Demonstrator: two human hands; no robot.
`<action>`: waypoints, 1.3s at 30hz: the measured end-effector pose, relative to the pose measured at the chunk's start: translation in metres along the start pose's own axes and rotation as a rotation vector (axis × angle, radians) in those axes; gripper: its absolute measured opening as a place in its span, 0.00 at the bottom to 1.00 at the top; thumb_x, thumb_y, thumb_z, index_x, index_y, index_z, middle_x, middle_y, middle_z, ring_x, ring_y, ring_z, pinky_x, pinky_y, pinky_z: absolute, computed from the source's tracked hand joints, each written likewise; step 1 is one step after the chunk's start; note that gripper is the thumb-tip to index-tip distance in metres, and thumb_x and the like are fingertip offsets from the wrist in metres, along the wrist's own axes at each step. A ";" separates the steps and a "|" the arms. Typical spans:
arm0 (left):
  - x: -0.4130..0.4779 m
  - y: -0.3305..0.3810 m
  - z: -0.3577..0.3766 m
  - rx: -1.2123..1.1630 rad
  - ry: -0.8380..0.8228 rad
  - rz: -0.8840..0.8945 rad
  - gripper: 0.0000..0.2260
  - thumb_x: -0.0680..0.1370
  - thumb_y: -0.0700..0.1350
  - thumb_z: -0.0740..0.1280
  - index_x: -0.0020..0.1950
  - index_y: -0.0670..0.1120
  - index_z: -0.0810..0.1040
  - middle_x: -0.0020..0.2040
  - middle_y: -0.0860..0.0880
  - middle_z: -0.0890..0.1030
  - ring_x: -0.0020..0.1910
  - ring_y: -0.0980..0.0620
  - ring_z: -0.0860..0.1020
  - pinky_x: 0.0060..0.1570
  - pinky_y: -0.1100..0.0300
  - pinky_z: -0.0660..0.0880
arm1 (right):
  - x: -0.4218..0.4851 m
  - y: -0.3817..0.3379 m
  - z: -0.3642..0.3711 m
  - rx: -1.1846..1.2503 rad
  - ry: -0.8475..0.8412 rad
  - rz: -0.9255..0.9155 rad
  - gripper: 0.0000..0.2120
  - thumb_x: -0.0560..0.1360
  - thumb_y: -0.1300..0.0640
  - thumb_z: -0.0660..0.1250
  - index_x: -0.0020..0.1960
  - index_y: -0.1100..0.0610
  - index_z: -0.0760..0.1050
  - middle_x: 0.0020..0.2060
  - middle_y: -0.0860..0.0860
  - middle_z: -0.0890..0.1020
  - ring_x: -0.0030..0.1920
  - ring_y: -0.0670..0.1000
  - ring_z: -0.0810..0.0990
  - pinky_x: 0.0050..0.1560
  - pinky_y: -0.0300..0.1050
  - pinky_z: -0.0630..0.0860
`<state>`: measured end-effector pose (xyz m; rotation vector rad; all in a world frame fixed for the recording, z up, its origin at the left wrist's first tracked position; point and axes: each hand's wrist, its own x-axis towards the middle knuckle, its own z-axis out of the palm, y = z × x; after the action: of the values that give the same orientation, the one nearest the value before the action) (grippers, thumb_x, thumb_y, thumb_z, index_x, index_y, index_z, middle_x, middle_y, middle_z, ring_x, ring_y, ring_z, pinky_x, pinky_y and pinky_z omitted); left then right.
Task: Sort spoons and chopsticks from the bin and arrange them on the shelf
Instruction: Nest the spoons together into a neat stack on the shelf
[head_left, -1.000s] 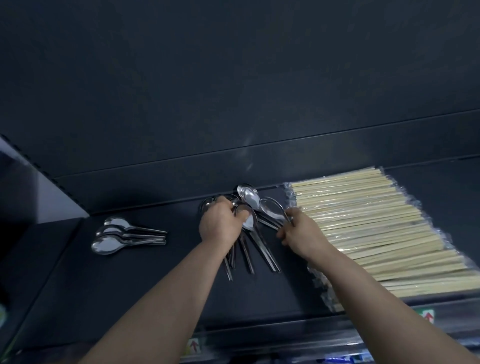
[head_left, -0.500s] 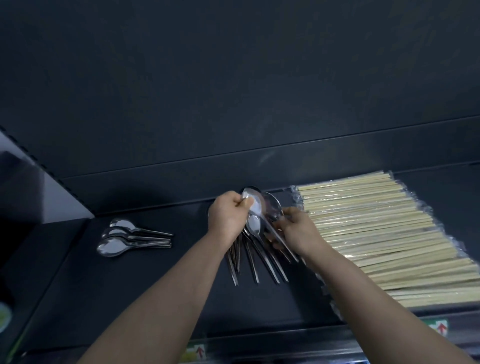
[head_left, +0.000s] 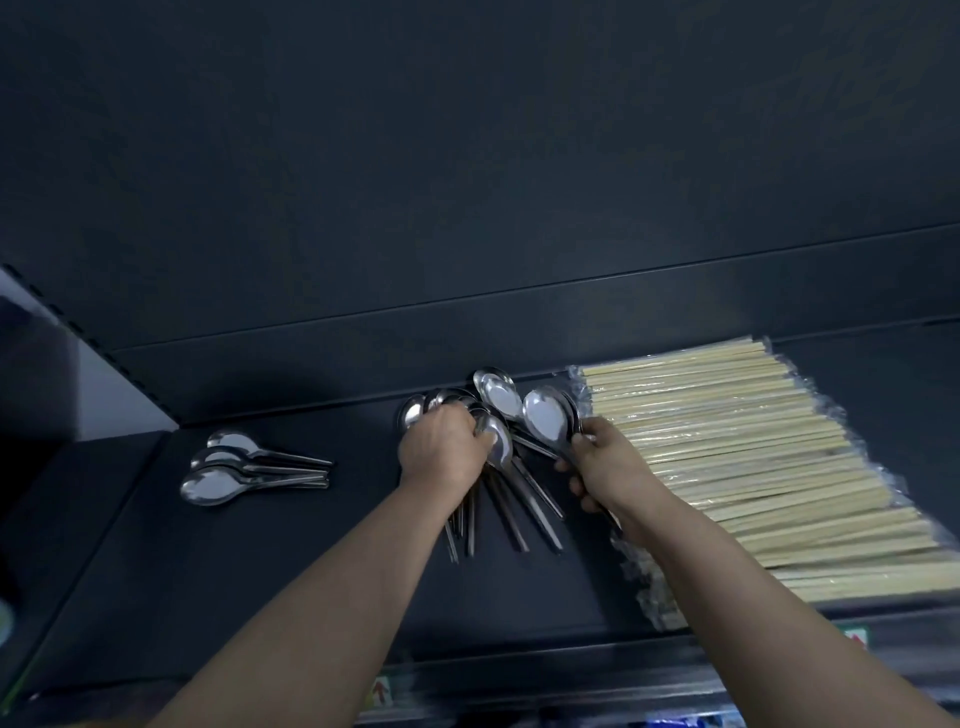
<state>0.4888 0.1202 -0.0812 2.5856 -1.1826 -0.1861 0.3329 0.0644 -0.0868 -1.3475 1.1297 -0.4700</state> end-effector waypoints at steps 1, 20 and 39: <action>0.000 0.001 -0.001 -0.019 0.001 -0.005 0.13 0.77 0.53 0.66 0.41 0.44 0.78 0.39 0.48 0.81 0.40 0.47 0.79 0.37 0.56 0.74 | 0.002 0.001 -0.002 -0.001 0.010 -0.001 0.08 0.84 0.57 0.51 0.61 0.54 0.65 0.36 0.52 0.75 0.27 0.47 0.67 0.23 0.37 0.62; -0.025 -0.045 -0.032 -0.774 0.180 -0.106 0.09 0.74 0.47 0.73 0.46 0.48 0.74 0.42 0.52 0.80 0.43 0.53 0.79 0.46 0.56 0.77 | -0.023 -0.033 0.067 0.009 -0.379 -0.062 0.06 0.83 0.56 0.57 0.56 0.54 0.71 0.37 0.50 0.76 0.25 0.44 0.68 0.21 0.35 0.62; -0.028 -0.280 -0.081 -0.528 0.224 -0.337 0.05 0.74 0.39 0.68 0.43 0.49 0.77 0.40 0.54 0.80 0.43 0.53 0.77 0.38 0.65 0.68 | -0.031 -0.034 0.271 -1.163 -0.211 -0.662 0.29 0.72 0.69 0.58 0.69 0.50 0.68 0.59 0.52 0.72 0.62 0.55 0.72 0.58 0.48 0.69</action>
<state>0.6904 0.3321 -0.0926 2.2357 -0.5217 -0.2341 0.5574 0.2223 -0.0885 -2.7468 0.7268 -0.0753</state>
